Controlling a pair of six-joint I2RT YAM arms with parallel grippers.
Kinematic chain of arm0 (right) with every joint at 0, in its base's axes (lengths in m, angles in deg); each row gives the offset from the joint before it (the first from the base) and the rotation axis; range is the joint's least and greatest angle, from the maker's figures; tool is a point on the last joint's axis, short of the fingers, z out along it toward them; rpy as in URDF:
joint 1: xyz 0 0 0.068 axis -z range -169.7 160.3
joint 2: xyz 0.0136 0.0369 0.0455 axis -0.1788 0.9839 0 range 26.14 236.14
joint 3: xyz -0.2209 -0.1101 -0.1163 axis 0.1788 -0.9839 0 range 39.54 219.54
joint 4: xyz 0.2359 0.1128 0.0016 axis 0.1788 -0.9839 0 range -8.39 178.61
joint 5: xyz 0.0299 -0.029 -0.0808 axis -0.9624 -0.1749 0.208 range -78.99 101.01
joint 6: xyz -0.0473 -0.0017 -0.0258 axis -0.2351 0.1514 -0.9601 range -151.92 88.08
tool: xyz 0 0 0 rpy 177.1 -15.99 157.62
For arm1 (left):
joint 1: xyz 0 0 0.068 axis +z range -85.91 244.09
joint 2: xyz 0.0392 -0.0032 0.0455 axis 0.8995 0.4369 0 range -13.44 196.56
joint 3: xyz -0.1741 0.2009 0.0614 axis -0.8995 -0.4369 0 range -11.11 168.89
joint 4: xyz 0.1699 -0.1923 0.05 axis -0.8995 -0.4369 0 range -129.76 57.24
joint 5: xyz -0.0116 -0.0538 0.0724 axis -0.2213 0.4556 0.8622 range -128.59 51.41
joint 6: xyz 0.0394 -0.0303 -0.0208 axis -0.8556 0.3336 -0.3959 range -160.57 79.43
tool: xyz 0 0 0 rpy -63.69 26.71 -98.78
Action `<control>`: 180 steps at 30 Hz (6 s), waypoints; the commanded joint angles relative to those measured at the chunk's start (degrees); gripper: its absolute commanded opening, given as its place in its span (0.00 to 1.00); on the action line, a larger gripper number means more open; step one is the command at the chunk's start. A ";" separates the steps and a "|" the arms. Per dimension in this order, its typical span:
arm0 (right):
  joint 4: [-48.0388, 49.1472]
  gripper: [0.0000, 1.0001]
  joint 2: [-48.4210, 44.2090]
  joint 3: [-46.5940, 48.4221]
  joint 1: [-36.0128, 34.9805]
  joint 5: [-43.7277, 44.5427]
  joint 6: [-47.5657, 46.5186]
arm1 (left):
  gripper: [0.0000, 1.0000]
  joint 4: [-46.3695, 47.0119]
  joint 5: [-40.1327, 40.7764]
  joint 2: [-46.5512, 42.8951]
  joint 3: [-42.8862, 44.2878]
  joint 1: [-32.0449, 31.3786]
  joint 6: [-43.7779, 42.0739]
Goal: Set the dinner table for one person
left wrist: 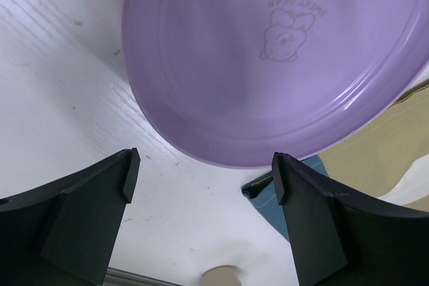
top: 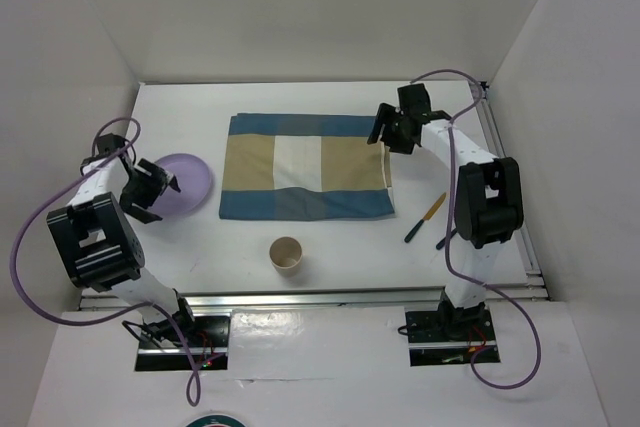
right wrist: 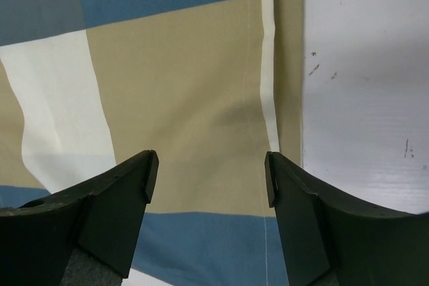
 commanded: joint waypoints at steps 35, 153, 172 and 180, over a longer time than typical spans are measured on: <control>-1.41 0.73 -7.12 -3.08 1.51 -0.61 0.26 | 0.00 6.82 -10.45 -5.03 5.39 -2.68 -3.33; -25.31 0.61 -37.01 -32.53 11.80 14.07 22.73 | 0.80 -7.87 0.80 2.17 34.06 -38.46 -12.04; -18.91 0.59 -21.72 -38.42 17.77 14.86 28.82 | 0.80 -9.01 2.38 2.70 33.53 -38.46 -13.71; -15.04 0.00 -22.06 -39.73 17.77 16.00 24.35 | 0.80 -9.01 2.38 2.70 34.06 -38.46 -13.71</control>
